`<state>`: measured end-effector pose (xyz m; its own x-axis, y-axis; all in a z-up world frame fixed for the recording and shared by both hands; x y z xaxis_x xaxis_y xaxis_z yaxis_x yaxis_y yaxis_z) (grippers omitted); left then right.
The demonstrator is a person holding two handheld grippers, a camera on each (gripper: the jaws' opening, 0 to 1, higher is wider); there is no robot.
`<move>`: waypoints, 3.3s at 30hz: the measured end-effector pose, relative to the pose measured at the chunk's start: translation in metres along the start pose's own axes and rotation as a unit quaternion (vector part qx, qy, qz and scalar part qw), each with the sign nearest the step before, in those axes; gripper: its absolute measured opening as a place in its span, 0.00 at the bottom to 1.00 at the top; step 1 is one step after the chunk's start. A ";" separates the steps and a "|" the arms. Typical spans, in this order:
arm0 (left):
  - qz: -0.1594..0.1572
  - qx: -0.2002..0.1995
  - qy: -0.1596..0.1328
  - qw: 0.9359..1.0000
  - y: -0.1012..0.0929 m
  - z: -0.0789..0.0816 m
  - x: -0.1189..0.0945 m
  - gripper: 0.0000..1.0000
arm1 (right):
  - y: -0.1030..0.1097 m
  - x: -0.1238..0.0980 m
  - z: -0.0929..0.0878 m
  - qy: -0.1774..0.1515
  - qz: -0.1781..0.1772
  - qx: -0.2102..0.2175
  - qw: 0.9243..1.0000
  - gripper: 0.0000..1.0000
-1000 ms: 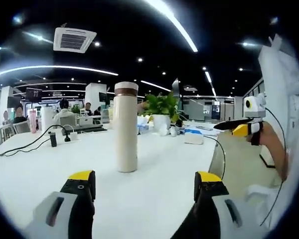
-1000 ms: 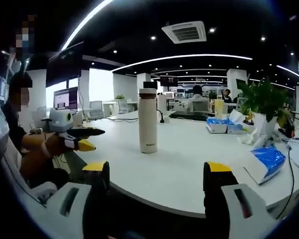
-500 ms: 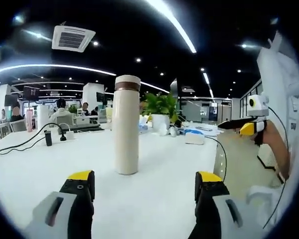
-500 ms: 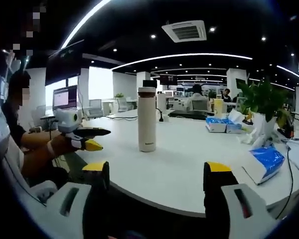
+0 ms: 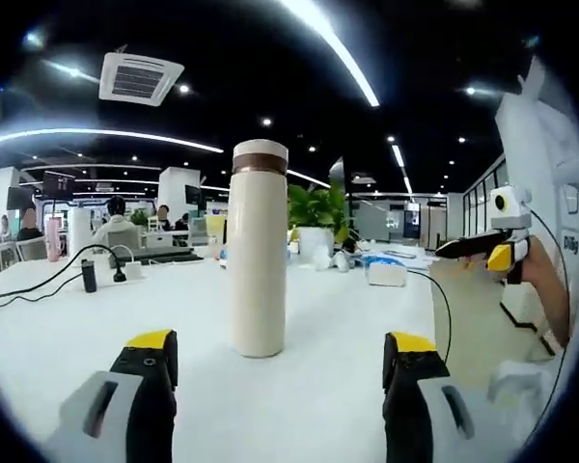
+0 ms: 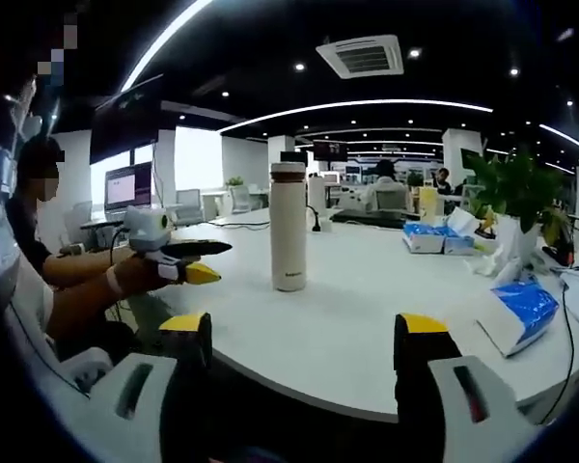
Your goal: Grasp the water cup twist off the cup lid place the cup lid on the table
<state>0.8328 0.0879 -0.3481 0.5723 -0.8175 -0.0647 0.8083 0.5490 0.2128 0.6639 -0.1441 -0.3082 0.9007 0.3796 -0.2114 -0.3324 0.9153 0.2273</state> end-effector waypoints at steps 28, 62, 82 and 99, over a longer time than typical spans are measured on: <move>-0.039 0.004 0.007 0.999 0.012 -0.018 0.058 0.89 | 0.018 0.009 0.006 0.004 0.010 -0.004 1.000 0.83; -0.066 -0.016 -0.020 0.998 0.021 -0.019 0.107 0.84 | 0.031 0.032 -0.001 0.018 0.035 -0.002 0.999 0.82; -0.065 -0.018 -0.030 0.997 0.020 -0.017 0.118 0.87 | 0.035 0.027 0.007 -0.001 0.043 0.025 0.999 0.82; -0.084 0.001 -0.023 0.996 0.017 -0.019 0.135 0.67 | 0.029 0.029 -0.003 0.011 0.045 0.028 0.999 0.82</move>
<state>0.9263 -0.0093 -0.3719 0.4210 -0.9054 -0.0541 0.8923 0.4027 0.2040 0.6801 -0.1064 -0.3106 0.8612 0.4632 -0.2094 -0.3948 0.8690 0.2984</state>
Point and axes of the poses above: the point that each gripper's makers call its tool centre point, and the gripper's own axes: x roughly forward along the fingers, y roughly to its left, z roughly out of its top, the point moved 4 cm from there along -x, roughly backward along the fingers, and after that the axes turned 13 degrees about x, right-handed, at the moved point
